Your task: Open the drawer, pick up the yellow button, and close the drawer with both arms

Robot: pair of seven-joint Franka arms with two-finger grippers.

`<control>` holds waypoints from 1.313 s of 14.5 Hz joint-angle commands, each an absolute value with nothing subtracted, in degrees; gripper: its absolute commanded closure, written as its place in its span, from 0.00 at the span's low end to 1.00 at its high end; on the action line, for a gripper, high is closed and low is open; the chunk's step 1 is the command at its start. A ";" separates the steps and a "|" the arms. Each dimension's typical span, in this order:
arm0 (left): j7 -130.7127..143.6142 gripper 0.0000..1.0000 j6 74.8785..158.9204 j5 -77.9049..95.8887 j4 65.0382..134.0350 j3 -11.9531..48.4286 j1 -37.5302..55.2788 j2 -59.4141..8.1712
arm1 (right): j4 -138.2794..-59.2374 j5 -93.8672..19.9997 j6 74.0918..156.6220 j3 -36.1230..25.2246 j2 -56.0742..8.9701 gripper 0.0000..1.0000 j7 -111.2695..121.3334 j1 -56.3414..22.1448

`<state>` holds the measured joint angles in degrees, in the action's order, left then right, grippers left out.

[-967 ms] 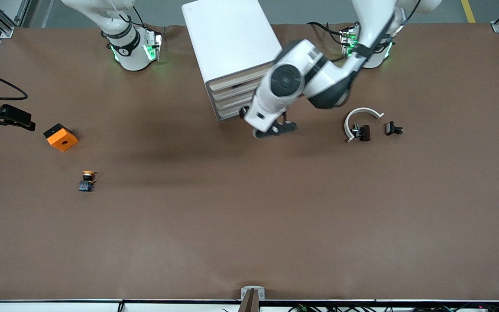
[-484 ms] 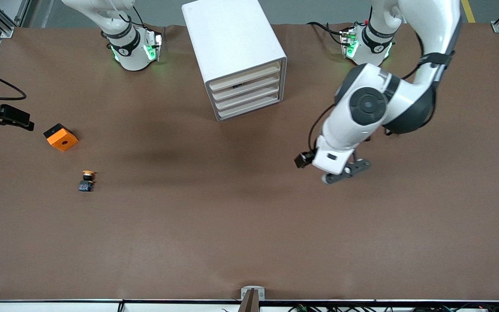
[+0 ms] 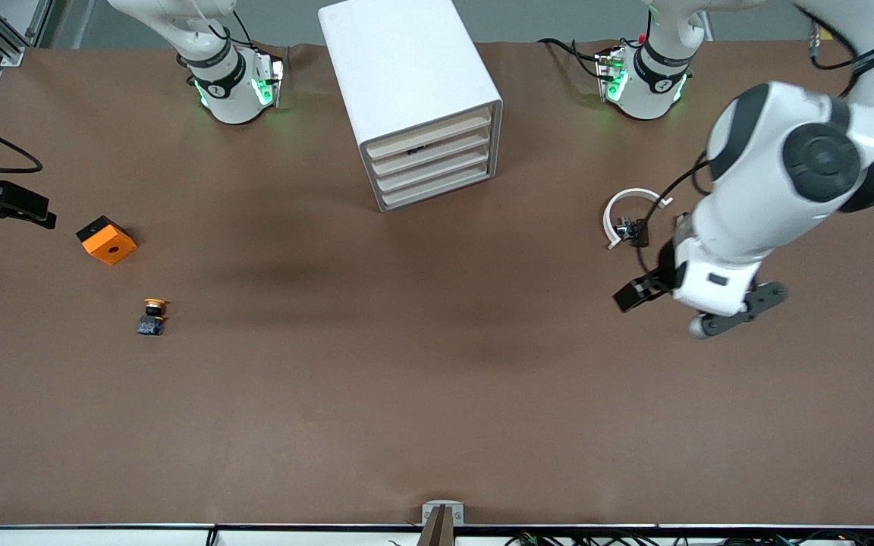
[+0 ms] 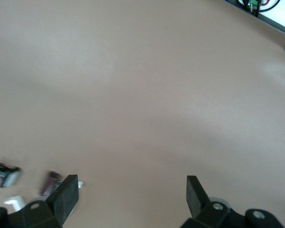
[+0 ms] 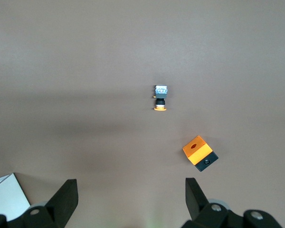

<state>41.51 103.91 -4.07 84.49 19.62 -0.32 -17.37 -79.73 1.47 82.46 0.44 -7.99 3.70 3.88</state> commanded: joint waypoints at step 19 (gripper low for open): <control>9.85 0.00 81.83 -0.26 87.62 5.28 0.26 1.84 | -78.31 0.88 82.00 1.05 -8.61 0.00 3.96 4.13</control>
<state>11.37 81.90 -1.30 84.41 7.14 -0.71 -1.03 -79.70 1.47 82.50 0.86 -7.99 3.73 3.86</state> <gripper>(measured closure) 0.000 0.000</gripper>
